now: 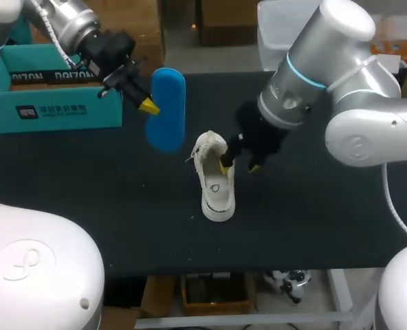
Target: Open the shoe tongue, take the insole out of the shoe, put the insole back into the shoe, and pack the shoe into the shoebox
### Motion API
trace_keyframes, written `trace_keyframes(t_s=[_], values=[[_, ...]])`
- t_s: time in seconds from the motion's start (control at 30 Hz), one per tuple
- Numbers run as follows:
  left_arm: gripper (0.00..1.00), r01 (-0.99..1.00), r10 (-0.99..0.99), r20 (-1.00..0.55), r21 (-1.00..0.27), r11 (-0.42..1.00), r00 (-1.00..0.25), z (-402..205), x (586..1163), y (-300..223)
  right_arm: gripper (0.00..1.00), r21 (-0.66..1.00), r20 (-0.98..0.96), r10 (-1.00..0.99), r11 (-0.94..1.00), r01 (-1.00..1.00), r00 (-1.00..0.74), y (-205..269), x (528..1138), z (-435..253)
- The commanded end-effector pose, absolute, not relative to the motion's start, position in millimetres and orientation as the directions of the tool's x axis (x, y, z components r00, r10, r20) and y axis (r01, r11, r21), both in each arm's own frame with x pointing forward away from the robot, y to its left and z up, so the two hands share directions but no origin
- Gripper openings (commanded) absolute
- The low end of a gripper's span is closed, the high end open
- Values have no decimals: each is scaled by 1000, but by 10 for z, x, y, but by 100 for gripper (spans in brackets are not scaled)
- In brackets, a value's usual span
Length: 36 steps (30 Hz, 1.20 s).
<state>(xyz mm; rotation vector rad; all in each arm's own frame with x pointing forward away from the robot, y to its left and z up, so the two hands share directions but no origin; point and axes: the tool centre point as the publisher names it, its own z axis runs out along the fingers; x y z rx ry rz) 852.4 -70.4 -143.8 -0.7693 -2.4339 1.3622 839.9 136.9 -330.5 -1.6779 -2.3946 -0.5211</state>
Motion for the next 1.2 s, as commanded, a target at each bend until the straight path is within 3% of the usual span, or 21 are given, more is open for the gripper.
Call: trace_keyframes(t_s=[0.03, 0.5, 1.0, 1.2], values=[[0, 356, 538, -95, -842, 406, -838, -1436, 8298, -714, 100, 162, 357, 869, 305, 939, -344, 1122, 8250, -3008], [0, 449, 619, -184, -841, 303, -763, -1464, 7865, -881, 100, 158, 435, 816, 348, 924, -381, 885, 8119, -2673], [0, 446, 635, -164, -838, 314, -755, -1441, 7833, -917, 100, 158, 435, 816, 348, 924, -381, 885, 8119, -2673], [0, 503, 569, -249, -792, 347, -784, -1665, 7612, -1087, 100, -37, 626, 760, 252, 967, -174, 893, 8188, -2661]])
